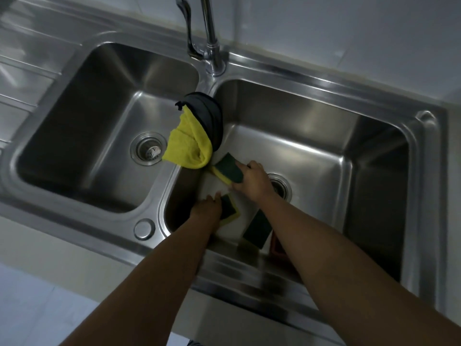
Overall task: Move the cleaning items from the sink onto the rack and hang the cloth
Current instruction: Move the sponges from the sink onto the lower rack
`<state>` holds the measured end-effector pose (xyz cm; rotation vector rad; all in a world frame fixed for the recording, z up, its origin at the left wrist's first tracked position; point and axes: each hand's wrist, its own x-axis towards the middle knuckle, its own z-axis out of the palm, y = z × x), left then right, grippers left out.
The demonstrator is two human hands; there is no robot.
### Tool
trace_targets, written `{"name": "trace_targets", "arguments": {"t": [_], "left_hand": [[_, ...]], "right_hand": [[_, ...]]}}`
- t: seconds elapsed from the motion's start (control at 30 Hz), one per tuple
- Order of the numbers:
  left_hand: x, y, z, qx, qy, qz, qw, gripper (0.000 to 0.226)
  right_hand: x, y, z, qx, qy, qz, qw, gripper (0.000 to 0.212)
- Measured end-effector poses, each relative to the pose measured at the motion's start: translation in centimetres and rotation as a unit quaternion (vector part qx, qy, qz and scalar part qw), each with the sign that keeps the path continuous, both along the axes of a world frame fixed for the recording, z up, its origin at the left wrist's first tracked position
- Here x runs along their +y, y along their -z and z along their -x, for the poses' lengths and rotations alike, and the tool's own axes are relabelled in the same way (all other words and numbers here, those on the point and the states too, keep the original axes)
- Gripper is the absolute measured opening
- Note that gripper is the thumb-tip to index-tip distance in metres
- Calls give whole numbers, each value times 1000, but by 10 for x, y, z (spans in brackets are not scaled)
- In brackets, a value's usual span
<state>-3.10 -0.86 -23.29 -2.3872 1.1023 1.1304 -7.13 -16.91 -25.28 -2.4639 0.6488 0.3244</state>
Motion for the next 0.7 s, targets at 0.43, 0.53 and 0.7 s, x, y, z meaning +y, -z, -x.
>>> {"name": "trace_targets", "arguments": {"t": [0.43, 0.53, 0.7], "left_hand": [[-62, -69, 8, -22, -88, 178, 980, 85], [-100, -89, 11, -38, -61, 241, 968, 83], [-162, -120, 27, -45, -25, 335, 941, 78]], "right_hand": [[-38, -84, 81, -64, 194, 129, 970, 70], [-58, -108, 99, -82, 248, 125, 957, 71], [-104, -148, 131, -121, 307, 180, 927, 67]]}}
